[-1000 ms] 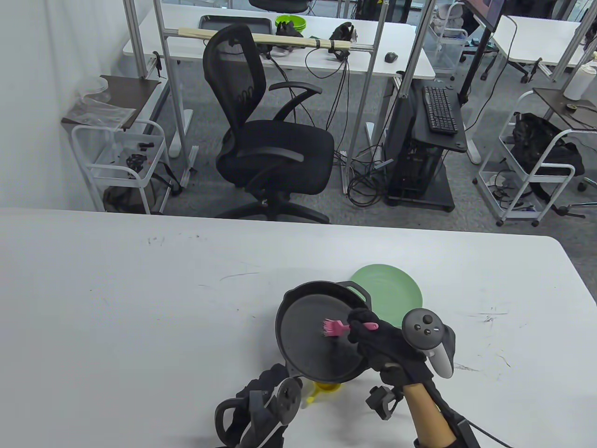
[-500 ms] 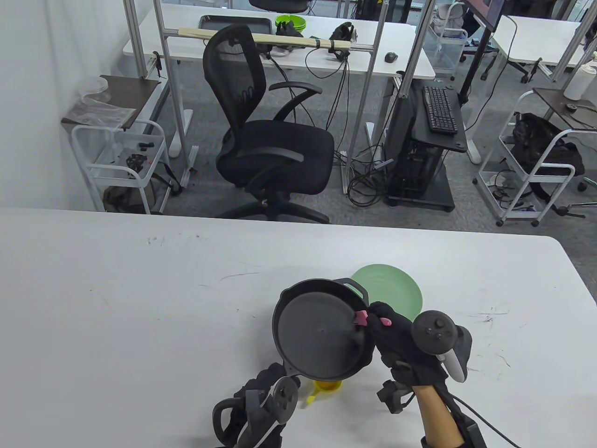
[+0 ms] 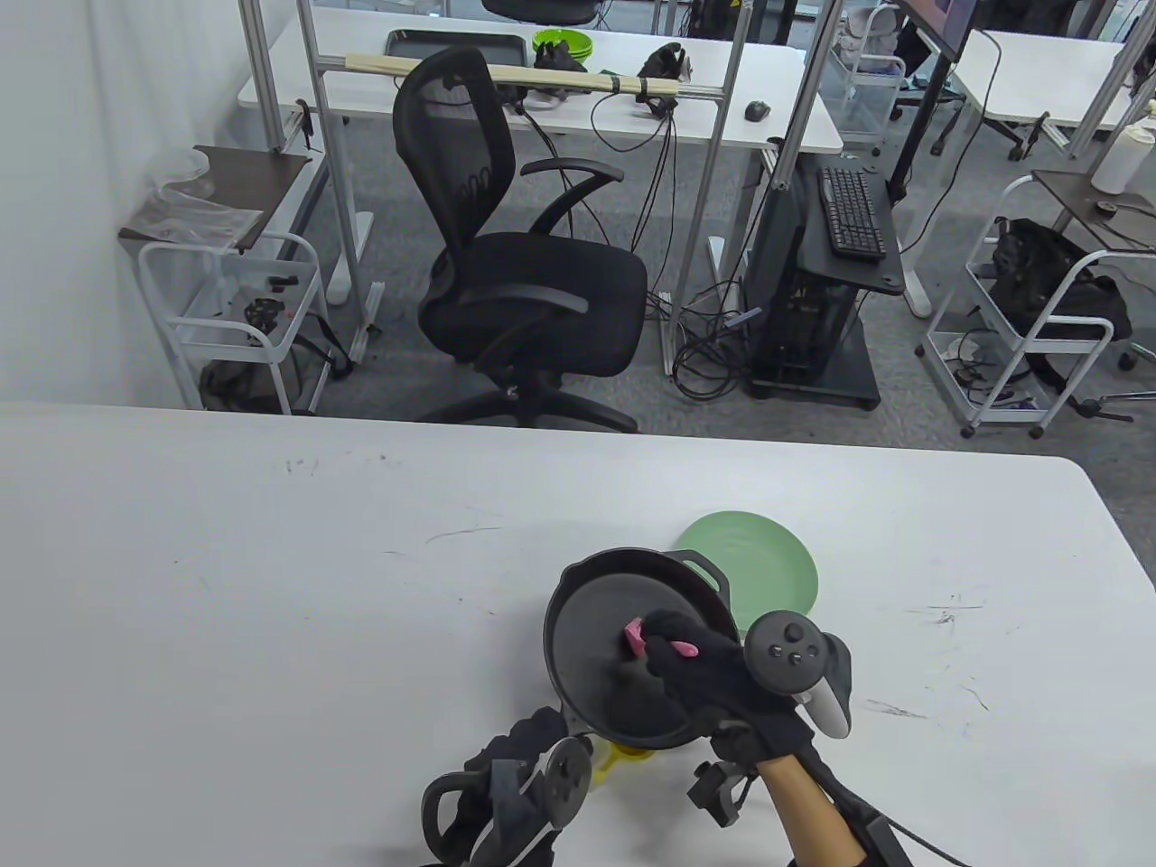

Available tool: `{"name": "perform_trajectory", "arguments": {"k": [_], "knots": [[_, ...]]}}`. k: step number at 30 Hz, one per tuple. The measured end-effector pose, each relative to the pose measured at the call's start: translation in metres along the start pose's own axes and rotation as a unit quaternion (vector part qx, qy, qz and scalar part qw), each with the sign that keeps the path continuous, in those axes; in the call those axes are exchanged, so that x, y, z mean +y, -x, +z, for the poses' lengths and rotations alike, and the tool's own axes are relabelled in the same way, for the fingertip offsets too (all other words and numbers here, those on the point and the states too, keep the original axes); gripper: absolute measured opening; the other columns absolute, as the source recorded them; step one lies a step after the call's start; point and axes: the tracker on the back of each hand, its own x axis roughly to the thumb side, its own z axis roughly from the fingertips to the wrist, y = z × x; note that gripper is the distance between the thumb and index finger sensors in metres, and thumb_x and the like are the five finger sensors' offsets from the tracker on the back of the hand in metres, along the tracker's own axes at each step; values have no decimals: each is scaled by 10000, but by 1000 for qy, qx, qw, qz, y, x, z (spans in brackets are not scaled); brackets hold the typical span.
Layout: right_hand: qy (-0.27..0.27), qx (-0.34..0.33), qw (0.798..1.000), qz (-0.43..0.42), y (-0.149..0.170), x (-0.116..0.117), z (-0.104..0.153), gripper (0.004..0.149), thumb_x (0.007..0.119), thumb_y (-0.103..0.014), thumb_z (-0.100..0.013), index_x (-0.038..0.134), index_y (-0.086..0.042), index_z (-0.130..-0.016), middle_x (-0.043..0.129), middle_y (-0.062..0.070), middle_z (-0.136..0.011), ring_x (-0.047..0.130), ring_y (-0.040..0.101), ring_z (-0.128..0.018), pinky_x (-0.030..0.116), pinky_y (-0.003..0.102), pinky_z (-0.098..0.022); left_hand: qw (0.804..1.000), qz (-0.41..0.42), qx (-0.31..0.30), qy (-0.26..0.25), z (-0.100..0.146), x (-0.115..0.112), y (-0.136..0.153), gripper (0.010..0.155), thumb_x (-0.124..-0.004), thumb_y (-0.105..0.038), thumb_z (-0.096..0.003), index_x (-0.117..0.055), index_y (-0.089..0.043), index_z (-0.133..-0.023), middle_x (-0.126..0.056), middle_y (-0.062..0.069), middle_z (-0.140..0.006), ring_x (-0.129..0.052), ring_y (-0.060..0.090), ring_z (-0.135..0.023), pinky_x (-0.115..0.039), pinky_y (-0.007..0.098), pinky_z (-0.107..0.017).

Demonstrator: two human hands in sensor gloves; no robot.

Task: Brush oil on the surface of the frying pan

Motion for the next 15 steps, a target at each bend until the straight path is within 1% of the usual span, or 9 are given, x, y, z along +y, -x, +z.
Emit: {"name": "perform_trajectory", "arguments": {"k": [2,4,9,12,15], "knots": [[0,-8,1000,7,-2,5,0,474,689,-408,-658,665,-124,-1037,880,268,-828,938,272,-528,832,341,-340,1000,2,1,2,0,0,0,604,-736,-577,-488,-832,-135,-887,-987,-38,-465,-970,114,-219,-868,348,-180],[-6,-14,1000,-4,-4,9,-1,474,683,-414,-658,659,-134,-1040,882,257,-839,938,267,-530,832,337,-342,1000,4,1,5,0,0,0,605,-734,-578,-488,-832,-135,-888,-987,-39,-466,-970,113,-219,-868,347,-182],[-39,-21,998,-54,-4,18,-3,485,677,-416,-660,634,-143,-1058,863,251,-879,934,272,-539,829,340,-348,1000,3,-7,10,0,-1,-3,604,-730,-581,-489,-830,-140,-889,-986,-43,-468,-970,110,-222,-869,345,-183],[-67,-48,993,-89,-3,20,-5,498,670,-427,-660,604,-168,-1080,852,222,-930,933,272,-559,830,338,-362,1000,10,-5,13,0,1,-2,605,-729,-583,-489,-829,-141,-890,-985,-44,-469,-970,109,-223,-869,344,-184],[-67,-45,987,-136,-2,20,-5,501,674,-423,-659,599,-169,-1085,845,223,-940,931,276,-558,828,343,-360,1000,9,-3,7,0,1,-1,605,-729,-583,-488,-829,-142,-890,-984,-45,-470,-970,109,-222,-869,344,-184]]}}
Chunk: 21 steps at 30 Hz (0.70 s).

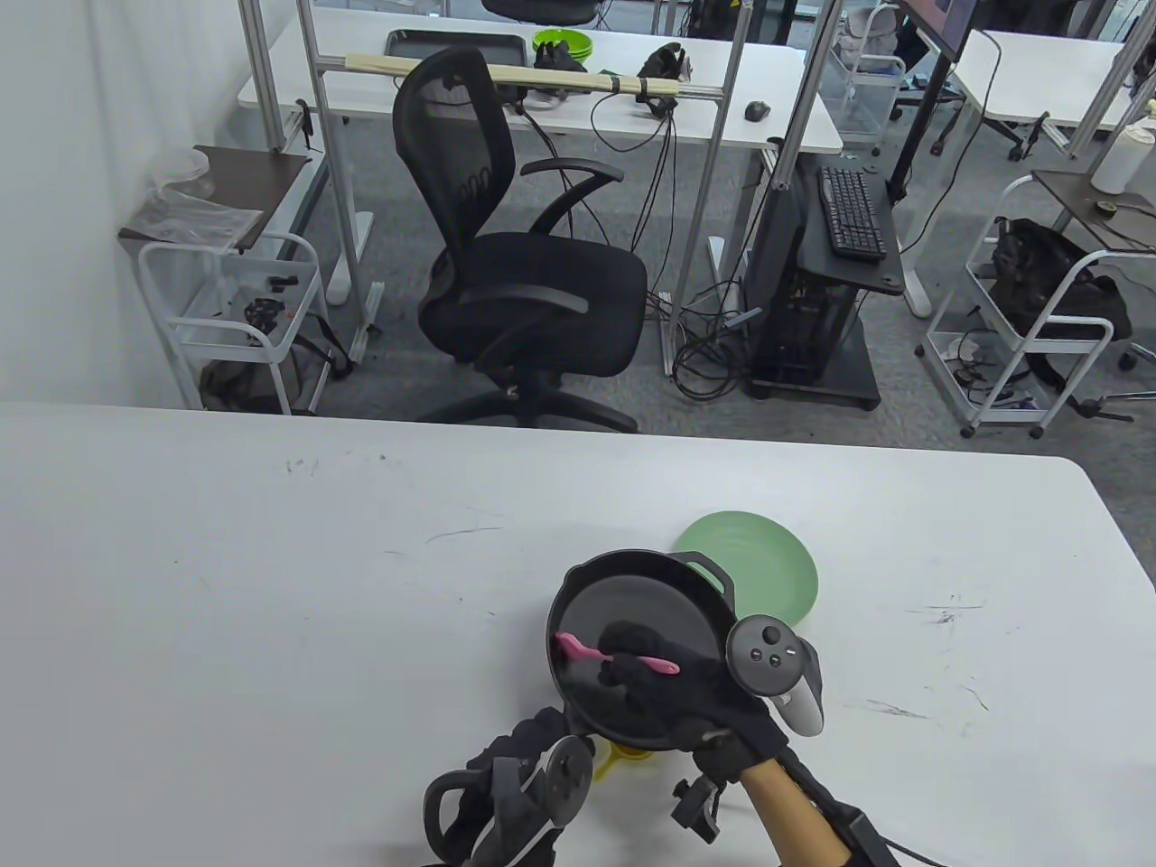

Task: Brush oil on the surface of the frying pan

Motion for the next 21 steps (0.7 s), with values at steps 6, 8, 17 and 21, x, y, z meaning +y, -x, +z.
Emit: {"name": "perform_trajectory", "arguments": {"k": [6,8,17,21], "knots": [[39,28,998,32,0,-7,3,497,698,-396,-653,634,-124,-1064,873,257,-895,945,289,-512,831,356,-325,1000,-5,5,-5,-1,-1,1,605,-731,-581,-487,-831,-139,-888,-985,-41,-467,-970,111,-220,-868,346,-183],[63,43,995,59,1,-16,5,494,699,-395,-654,642,-115,-1057,886,257,-876,950,281,-499,834,349,-315,1000,-2,7,-5,-1,0,2,606,-732,-580,-487,-832,-137,-887,-986,-41,-467,-970,112,-220,-868,346,-182],[121,95,985,76,9,-51,16,479,708,-386,-659,670,-83,-1028,909,267,-824,957,272,-469,836,341,-292,1000,11,15,-2,-2,1,6,606,-733,-580,-487,-833,-137,-887,-987,-39,-466,-970,114,-219,-868,348,-181],[148,108,977,108,12,-61,20,476,714,-376,-656,673,-79,-1025,905,281,-813,956,273,-468,836,342,-291,1000,7,20,-6,-2,2,9,605,-737,-578,-485,-836,-135,-885,-988,-37,-463,-970,116,-217,-867,350,-179]]}}
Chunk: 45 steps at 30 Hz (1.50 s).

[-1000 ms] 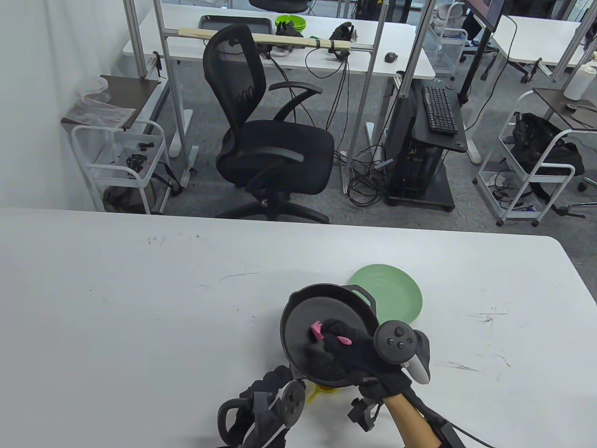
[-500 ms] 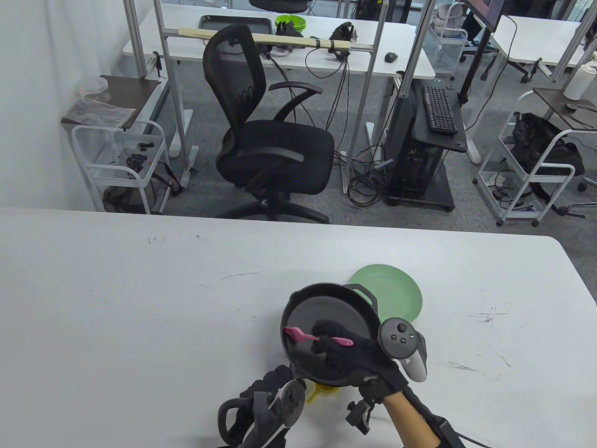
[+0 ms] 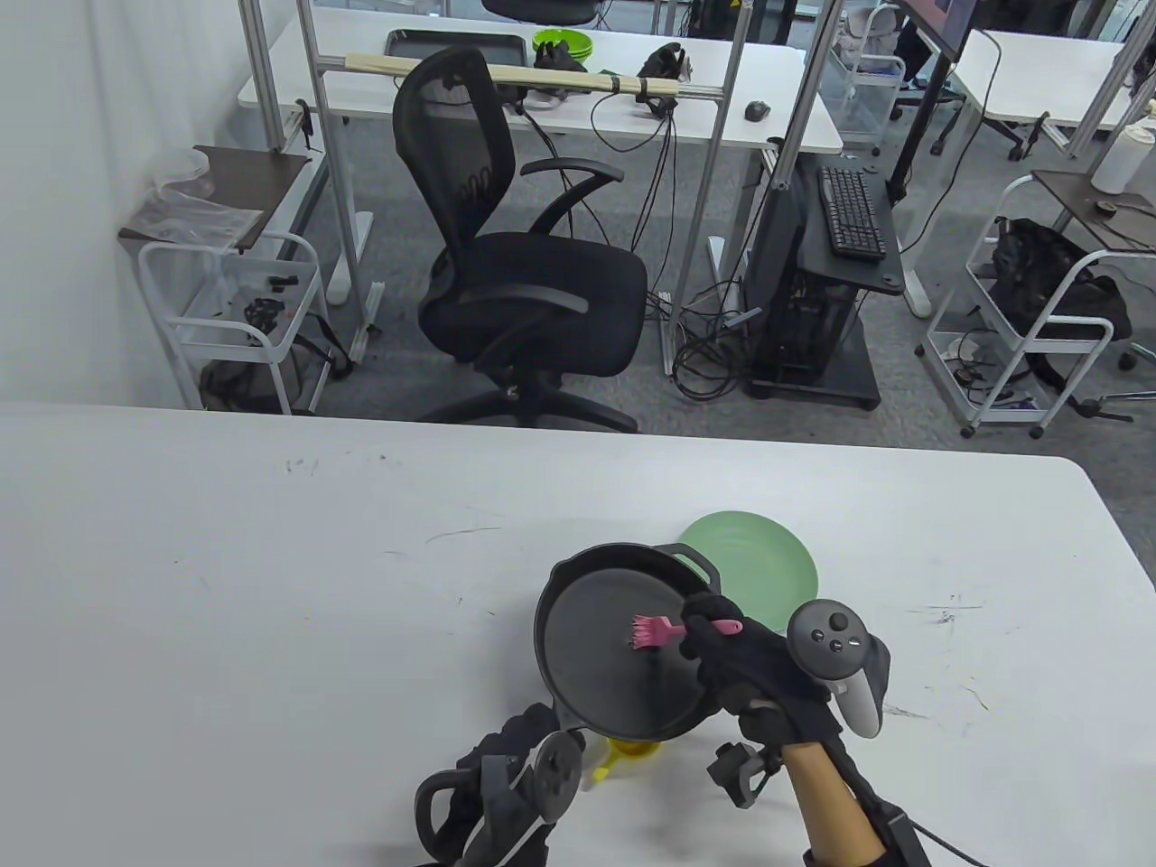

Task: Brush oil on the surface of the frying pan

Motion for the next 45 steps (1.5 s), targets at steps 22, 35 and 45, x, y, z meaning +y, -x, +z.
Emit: {"name": "perform_trajectory", "arguments": {"k": [22,35,45], "knots": [[91,-74,986,-121,13,-31,16,398,729,-441,-635,767,-170,-925,969,167,-648,951,145,-359,836,243,-220,998,-4,61,-7,-10,3,30,606,-744,-573,-484,-839,-127,-883,-989,-28,-461,-969,124,-215,-864,357,-178],[-26,-76,989,-120,20,-9,7,396,760,-464,-613,843,-150,-839,1004,133,-481,911,75,-193,806,210,-90,995,-10,96,-3,-16,1,47,606,-746,-572,-483,-842,-125,-881,-990,-25,-460,-969,127,-214,-863,359,-177],[-79,-45,995,-40,29,26,0,398,763,-454,-611,834,-148,-855,999,153,-513,916,84,-212,812,219,-103,996,-10,92,-2,-15,2,45,606,-746,-572,-483,-841,-125,-882,-990,-26,-461,-969,127,-214,-863,359,-178]]}}
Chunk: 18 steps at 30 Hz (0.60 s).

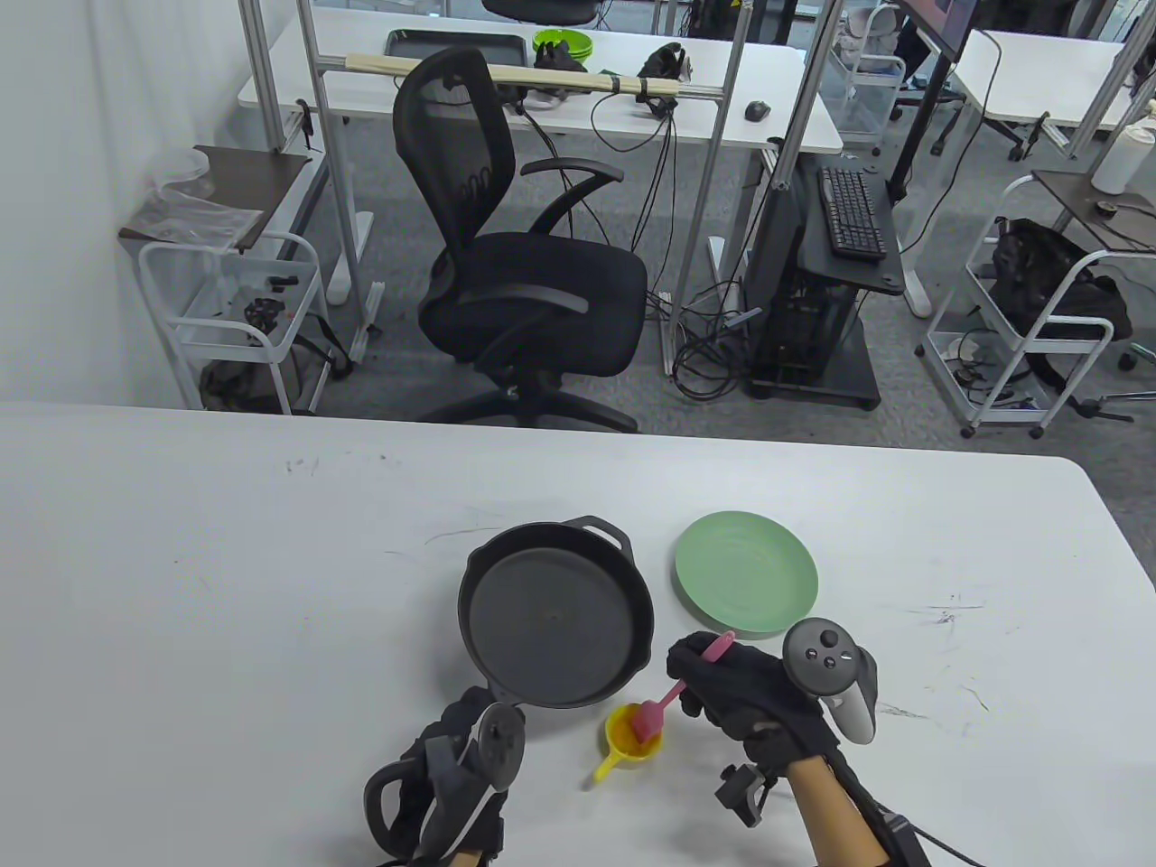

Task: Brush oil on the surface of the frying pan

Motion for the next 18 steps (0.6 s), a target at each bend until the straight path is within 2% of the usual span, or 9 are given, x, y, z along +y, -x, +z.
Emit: {"name": "perform_trajectory", "arguments": {"k": [18], "knots": [[-15,10,1000,24,4,11,-2,399,764,-451,-610,830,-149,-861,997,159,-525,921,93,-225,816,225,-112,1000,-1,-5,4,1,-1,-2,607,-747,-571,-483,-843,-123,-881,-991,-25,-459,-969,128,-213,-863,359,-177]]}}
